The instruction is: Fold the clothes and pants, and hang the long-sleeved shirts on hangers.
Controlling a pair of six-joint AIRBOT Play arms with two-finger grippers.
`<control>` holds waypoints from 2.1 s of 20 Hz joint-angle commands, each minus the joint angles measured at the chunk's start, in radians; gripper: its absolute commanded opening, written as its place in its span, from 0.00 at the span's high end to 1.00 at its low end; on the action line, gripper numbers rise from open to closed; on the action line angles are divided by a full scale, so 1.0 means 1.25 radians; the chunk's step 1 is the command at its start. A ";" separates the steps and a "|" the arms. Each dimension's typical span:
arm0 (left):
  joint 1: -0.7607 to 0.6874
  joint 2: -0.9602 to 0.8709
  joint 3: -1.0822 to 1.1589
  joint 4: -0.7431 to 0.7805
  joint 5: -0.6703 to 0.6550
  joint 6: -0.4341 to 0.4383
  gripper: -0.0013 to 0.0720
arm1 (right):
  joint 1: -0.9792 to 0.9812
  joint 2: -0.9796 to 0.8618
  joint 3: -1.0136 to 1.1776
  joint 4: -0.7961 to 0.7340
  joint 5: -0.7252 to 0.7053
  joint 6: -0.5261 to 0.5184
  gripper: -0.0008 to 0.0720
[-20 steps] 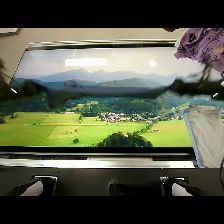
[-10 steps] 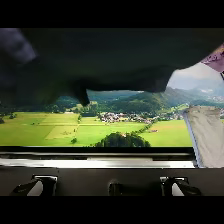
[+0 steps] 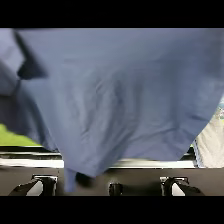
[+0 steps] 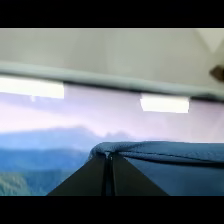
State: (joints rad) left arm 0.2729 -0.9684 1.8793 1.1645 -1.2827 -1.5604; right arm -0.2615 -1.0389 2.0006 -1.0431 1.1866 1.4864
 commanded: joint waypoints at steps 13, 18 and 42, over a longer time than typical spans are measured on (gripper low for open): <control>-0.150 -0.688 -0.139 -0.009 0.187 0.100 0.96 | 0.107 -0.803 -0.060 0.071 -0.063 -0.021 0.95; -0.153 -0.724 -0.139 -0.009 0.186 0.045 0.95 | 0.168 -0.826 -0.059 0.052 -0.134 -0.002 0.95; 0.205 -0.106 -0.808 -0.202 0.034 0.169 0.29 | -0.203 -0.323 -0.954 0.245 0.097 -0.298 0.37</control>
State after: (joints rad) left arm 0.5114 -1.1698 0.9844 0.9562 -1.2873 -1.3666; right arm -0.5056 -1.4693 0.9134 -0.7639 1.3476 1.1625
